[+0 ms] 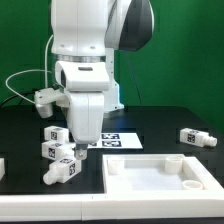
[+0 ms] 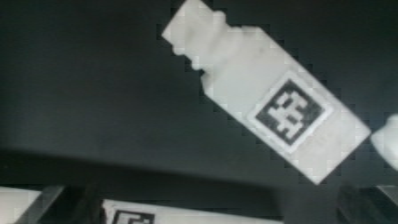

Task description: Assemble one leg

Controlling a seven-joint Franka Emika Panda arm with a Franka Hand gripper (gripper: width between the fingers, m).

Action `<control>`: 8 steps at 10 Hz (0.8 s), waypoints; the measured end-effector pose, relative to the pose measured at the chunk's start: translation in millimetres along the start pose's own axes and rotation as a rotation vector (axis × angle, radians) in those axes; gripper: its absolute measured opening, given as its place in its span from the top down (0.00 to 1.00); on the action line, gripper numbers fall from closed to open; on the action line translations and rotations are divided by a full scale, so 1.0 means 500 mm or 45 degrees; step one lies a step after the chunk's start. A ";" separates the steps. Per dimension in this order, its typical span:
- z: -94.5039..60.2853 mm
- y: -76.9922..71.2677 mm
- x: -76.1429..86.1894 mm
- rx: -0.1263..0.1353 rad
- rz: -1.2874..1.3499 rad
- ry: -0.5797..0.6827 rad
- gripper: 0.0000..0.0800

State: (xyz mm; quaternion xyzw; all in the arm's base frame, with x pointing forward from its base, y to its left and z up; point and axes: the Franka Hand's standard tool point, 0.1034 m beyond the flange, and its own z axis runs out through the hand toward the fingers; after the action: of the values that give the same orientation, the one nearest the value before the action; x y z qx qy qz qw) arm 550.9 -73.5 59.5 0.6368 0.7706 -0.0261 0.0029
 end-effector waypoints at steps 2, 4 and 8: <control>0.021 -0.021 -0.024 0.036 -0.374 -0.017 0.19; 0.052 -0.041 -0.037 0.075 -0.510 -0.009 0.19; 0.094 -0.053 -0.028 0.113 -0.496 0.013 0.19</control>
Offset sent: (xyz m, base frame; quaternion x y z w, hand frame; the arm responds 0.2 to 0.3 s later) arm -0.0121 -0.0052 -0.0283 0.0320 0.0313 -0.2433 0.9689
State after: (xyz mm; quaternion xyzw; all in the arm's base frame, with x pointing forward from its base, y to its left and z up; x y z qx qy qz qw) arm 526.2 -94.0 14.1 0.4752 0.8773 -0.0570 -0.0341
